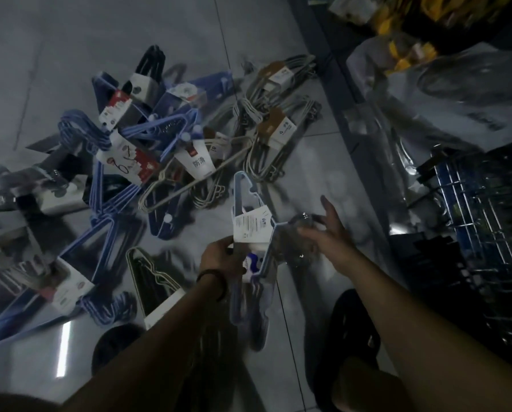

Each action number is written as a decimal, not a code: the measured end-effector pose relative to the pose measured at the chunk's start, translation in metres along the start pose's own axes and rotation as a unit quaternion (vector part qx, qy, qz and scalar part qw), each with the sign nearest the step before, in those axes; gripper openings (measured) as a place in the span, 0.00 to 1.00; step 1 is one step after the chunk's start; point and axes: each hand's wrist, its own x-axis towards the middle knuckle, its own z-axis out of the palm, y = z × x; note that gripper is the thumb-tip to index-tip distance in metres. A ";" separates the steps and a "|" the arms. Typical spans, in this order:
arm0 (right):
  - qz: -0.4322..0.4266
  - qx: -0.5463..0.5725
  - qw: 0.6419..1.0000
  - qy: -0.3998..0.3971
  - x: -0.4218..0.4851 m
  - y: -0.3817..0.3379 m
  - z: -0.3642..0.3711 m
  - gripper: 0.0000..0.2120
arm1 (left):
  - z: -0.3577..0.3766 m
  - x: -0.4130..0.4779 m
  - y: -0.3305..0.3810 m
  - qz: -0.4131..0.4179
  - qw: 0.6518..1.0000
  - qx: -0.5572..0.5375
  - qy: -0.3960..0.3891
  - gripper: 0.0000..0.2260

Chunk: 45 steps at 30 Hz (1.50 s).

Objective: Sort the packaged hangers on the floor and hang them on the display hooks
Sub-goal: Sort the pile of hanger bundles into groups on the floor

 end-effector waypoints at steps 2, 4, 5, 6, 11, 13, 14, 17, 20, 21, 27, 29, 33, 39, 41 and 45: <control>-0.088 -0.059 0.992 -0.070 -0.004 -0.018 -0.009 0.50 | -0.016 0.005 0.021 0.025 0.999 0.025 -0.031 0.10; -0.159 -0.119 0.976 -0.090 -0.006 -0.038 -0.012 0.48 | -0.034 0.009 0.045 0.040 0.995 0.058 -0.068 0.10; -0.175 -0.136 0.972 -0.078 -0.008 -0.046 -0.012 0.44 | -0.043 0.014 0.054 0.039 0.992 0.079 -0.096 0.11; -0.195 -0.138 0.969 -0.065 -0.011 -0.055 -0.010 0.40 | -0.052 0.017 0.062 0.034 0.985 0.103 -0.132 0.12; -0.251 -0.044 0.967 0.002 -0.017 -0.084 -0.004 0.13 | -0.084 0.020 0.065 -0.022 0.955 -0.163 -0.248 0.24; -0.217 0.008 0.976 0.024 -0.018 -0.093 -0.005 0.09 | -0.090 0.012 0.060 -0.013 0.905 -0.293 -0.309 0.18; -0.190 0.043 0.980 0.032 -0.020 -0.096 -0.005 0.09 | -0.091 0.004 0.059 0.002 0.886 -0.324 -0.333 0.17; -0.087 0.139 0.985 0.061 -0.024 -0.106 0.001 0.12 | -0.086 -0.008 0.069 0.094 0.928 -0.241 -0.267 0.14; 0.041 0.185 0.980 0.053 -0.024 -0.106 0.008 0.19 | -0.074 -0.011 0.072 0.154 0.967 -0.108 -0.172 0.14; 0.081 0.183 0.979 0.035 -0.022 -0.101 0.010 0.19 | -0.069 -0.010 0.068 0.140 0.969 -0.113 -0.171 0.15; 0.205 0.141 0.968 0.042 0.003 -0.026 0.040 0.12 | -0.024 0.004 0.010 -0.057 0.980 -0.141 -0.126 0.15; 0.229 0.121 0.965 0.052 0.012 0.002 0.051 0.16 | -0.011 0.006 -0.008 -0.105 0.978 -0.138 -0.113 0.13; 0.258 0.120 0.955 0.088 0.020 0.037 0.064 0.15 | 0.008 0.010 -0.026 -0.136 0.984 -0.069 -0.087 0.14; 0.252 0.092 0.958 0.103 0.034 0.051 0.076 0.23 | 0.022 0.020 -0.024 -0.127 0.989 -0.032 -0.071 0.18; 0.258 0.044 0.960 0.102 0.034 0.051 0.078 0.19 | 0.029 0.017 -0.020 -0.125 0.989 -0.002 -0.078 0.19; 0.237 -0.084 0.957 0.142 0.032 0.056 0.081 0.22 | 0.037 0.010 -0.021 -0.141 0.985 -0.004 -0.096 0.24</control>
